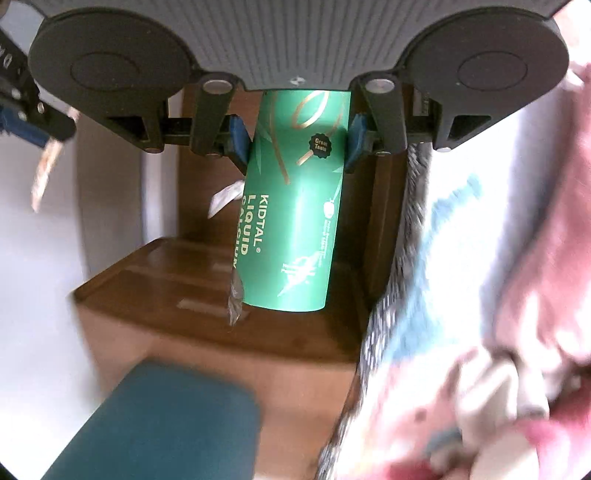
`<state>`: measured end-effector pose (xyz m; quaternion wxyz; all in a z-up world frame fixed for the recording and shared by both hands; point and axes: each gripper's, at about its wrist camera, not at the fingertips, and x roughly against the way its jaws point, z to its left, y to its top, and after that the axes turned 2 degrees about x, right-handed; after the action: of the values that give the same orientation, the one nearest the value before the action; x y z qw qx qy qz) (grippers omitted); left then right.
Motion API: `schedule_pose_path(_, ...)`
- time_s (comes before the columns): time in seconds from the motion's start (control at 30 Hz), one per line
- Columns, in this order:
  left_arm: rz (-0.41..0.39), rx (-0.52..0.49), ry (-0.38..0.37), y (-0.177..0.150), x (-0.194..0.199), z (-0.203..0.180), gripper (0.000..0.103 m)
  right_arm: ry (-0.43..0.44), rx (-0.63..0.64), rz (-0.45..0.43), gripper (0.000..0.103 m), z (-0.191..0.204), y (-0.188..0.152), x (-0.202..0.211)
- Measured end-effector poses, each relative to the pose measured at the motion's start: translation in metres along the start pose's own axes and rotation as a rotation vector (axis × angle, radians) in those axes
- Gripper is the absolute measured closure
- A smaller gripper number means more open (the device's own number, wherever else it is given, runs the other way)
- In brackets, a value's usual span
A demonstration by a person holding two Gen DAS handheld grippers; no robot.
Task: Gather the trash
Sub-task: 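Lift both held items up and carry them over the teal bin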
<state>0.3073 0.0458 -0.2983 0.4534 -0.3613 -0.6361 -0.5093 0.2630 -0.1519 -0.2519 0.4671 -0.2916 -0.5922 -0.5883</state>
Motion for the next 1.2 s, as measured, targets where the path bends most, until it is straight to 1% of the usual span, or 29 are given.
schedule_pose_path(0.17,-0.054,-0.012,-0.094,0.031,0.080,0.001,0.052,0.031,0.013,-0.088,0.084,0.021,0.053,0.069)
schedule_pose_path(0.33,-0.124,-0.050,-0.169,0.065,0.153,0.006,0.052,0.035,0.013,-0.200,0.084,0.038,0.101,0.135)
schedule_pose_path(0.4,-0.151,-0.068,-0.198,0.079,0.176,0.008,0.052,0.041,0.008,-0.237,0.084,0.038,0.118,0.151)
schedule_pose_path(0.53,-0.210,-0.118,-0.226,0.103,0.216,0.001,0.052,0.035,0.019,-0.323,0.084,0.039,0.153,0.183)
schedule_pose_path(0.63,-0.238,-0.131,-0.247,0.126,0.231,-0.007,0.052,0.030,0.030,-0.373,0.084,0.034,0.181,0.198)
schedule_pose_path(0.73,-0.241,-0.133,-0.258,0.153,0.238,-0.018,0.052,0.034,0.028,-0.399,0.084,0.022,0.209,0.197)
schedule_pose_path(0.87,-0.274,-0.135,-0.212,0.190,0.235,-0.043,0.052,0.061,0.046,-0.409,0.084,0.002,0.251,0.176)
schedule_pose_path(1.0,-0.251,-0.098,-0.206,0.234,0.219,-0.066,0.052,0.082,0.082,-0.381,0.084,-0.014,0.294,0.143)
schedule_pose_path(1.07,-0.239,-0.090,-0.190,0.256,0.207,-0.080,0.052,0.091,0.097,-0.360,0.084,-0.021,0.319,0.125)
schedule_pose_path(1.13,-0.244,-0.086,-0.167,0.278,0.194,-0.091,0.052,0.093,0.119,-0.342,0.084,-0.028,0.342,0.112)
schedule_pose_path(1.2,-0.238,-0.073,-0.158,0.295,0.182,-0.097,0.052,0.085,0.144,-0.324,0.084,-0.032,0.365,0.094)
